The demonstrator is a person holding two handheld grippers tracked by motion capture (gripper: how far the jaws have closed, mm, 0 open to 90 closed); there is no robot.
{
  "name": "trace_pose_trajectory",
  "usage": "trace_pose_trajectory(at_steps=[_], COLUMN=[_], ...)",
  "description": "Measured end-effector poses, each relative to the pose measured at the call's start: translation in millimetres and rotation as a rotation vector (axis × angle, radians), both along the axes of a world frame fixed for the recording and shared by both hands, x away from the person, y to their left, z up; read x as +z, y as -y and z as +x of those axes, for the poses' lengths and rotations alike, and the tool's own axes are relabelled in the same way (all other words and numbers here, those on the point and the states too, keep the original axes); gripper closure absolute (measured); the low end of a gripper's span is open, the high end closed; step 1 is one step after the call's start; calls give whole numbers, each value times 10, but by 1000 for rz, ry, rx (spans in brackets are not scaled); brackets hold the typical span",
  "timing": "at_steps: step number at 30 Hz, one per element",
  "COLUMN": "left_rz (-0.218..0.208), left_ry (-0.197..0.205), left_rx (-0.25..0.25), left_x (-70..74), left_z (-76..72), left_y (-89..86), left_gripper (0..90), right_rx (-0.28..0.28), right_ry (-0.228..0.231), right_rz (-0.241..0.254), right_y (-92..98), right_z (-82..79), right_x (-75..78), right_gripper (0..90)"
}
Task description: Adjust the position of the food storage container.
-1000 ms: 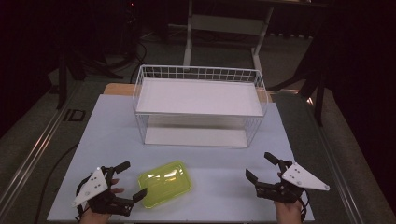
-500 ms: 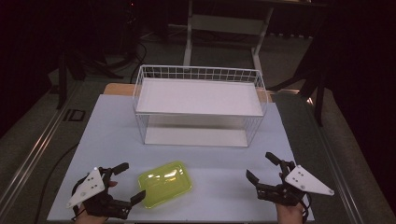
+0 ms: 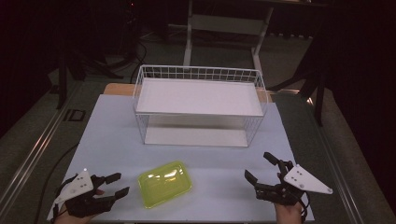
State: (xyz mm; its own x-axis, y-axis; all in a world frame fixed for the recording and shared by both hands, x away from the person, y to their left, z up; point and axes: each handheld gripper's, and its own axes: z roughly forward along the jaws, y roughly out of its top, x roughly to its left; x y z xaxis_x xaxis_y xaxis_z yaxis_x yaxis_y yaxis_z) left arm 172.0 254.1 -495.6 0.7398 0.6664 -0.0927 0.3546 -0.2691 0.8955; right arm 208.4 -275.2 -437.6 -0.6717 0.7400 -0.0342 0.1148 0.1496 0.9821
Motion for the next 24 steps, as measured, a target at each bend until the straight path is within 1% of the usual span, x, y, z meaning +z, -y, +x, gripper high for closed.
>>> trace_pose_trajectory(at_steps=[1,2,3,4,5,6,7,8,9,10,12,14,15,16,18,20,22,24], left_rz=[12,12,31,56,75,97,122,131,144,153,180,196,219,231,245,249,249,239], left_ry=[-22,-22,-68,-103,-116,-140,-160,-172,-195,-209,-222,-246,-244,-254,-262,-257,-263,-268], left_rx=[-10,-10,-18,-24,-22,-28,-26,-29,-38,-46,-64,-88,-86,-98,-120,-132,-143,-146], left_x=[-32,-32,-90,-124,-144,-171,-204,-223,-249,-266,-292,-322,-338,-355,-377,-386,-386,-385], left_z=[11,11,31,50,56,70,84,92,110,123,146,177,186,200,221,236,265,305], left_y=[-6,-6,2,19,32,45,67,77,96,116,171,227,259,285,338,380,420,450], left_gripper=[469,506,506,570,576,629,638,648,686,719,792,853,871,894,899,900,900,900], right_rx=[0,0,1,1,2,3,4,5,7,9,11,9,8,8,6,6,6,8], right_ry=[-1,-1,-3,-6,-10,-11,-11,-13,-12,-13,-17,-19,-19,-19,-21,-20,-20,-24], right_rz=[1,1,0,2,5,5,3,3,3,2,9,11,11,12,15,14,15,16], right_y=[-1,-1,-2,-5,-7,-9,-11,-14,-15,-16,-11,-2,2,6,8,8,8,7], right_z=[2,2,6,16,20,22,23,24,24,26,32,33,33,33,31,31,34,36], right_x=[-1,-1,-3,-6,-8,-9,-9,-10,-11,-12,-15,-16,-16,-15,-13,-12,-13,-16], right_gripper=[131,131,130,131,131,131,131,131,131,131,131,131,131,131,131,131,131,131])
